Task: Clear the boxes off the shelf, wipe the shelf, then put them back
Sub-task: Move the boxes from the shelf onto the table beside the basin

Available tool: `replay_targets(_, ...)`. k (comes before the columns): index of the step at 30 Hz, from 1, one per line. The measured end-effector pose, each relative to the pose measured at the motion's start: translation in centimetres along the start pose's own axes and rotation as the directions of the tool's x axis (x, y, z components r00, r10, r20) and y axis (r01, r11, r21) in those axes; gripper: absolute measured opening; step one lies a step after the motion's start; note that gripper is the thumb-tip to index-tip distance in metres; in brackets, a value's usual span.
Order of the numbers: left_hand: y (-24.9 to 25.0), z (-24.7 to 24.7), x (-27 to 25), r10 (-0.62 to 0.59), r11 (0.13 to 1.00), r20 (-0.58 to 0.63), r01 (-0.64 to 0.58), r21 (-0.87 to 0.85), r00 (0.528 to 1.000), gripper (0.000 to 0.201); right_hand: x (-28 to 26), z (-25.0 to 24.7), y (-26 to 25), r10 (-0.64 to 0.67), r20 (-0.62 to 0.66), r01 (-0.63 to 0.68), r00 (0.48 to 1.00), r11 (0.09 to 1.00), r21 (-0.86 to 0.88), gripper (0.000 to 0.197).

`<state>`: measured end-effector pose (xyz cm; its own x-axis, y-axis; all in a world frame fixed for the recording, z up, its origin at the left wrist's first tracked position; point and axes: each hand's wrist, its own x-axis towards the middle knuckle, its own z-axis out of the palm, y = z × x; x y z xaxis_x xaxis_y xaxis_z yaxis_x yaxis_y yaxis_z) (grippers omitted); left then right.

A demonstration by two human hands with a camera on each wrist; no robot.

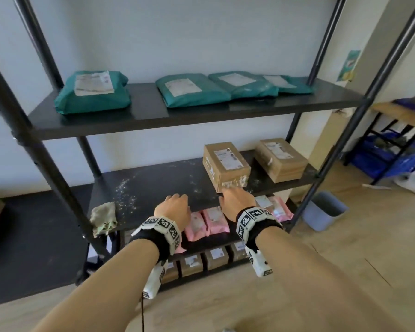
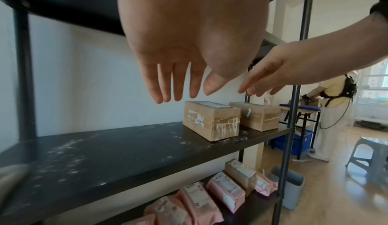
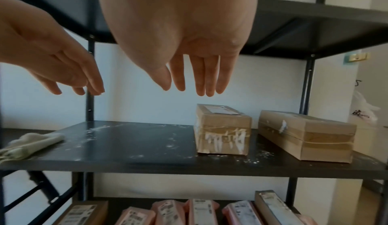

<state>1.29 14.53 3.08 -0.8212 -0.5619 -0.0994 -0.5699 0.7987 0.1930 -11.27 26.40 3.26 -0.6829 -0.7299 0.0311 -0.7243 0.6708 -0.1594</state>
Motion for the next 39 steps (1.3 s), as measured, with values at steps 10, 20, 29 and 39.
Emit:
replay_targets(10, 8.3, 2.4, 16.0, -0.169, 0.943, 0.08, 0.185, -0.277, 0.982, 0.036, 14.9, 0.6, 13.2, 0.088, 0.116, -0.117, 0.989, 0.956, 0.269, 0.032)
replay_targets(20, 8.0, 6.2, 22.7, -0.335, 0.411, 0.335, 0.456, -0.789, 0.881, 0.051, 21.9, 3.5, 17.2, 0.11, 0.535, -0.537, 0.838, 0.338, 0.773, 0.052)
replay_targets(29, 7.5, 5.6, 18.8, -0.334, 0.189, 0.321, 0.397, -0.898, 0.886, 0.051, 17.9, 1.8, 15.8, 0.069, 0.523, -0.52, 0.849, 0.281, 0.807, 0.057)
replay_targets(39, 0.4, 4.3, 2.1, -0.288, 0.226, 0.22, 0.289, -0.93, 0.932, 0.051, 2.6, 1.6, 6.4, 0.018, 0.509, -0.503, 0.86, 0.186, 0.844, 0.062)
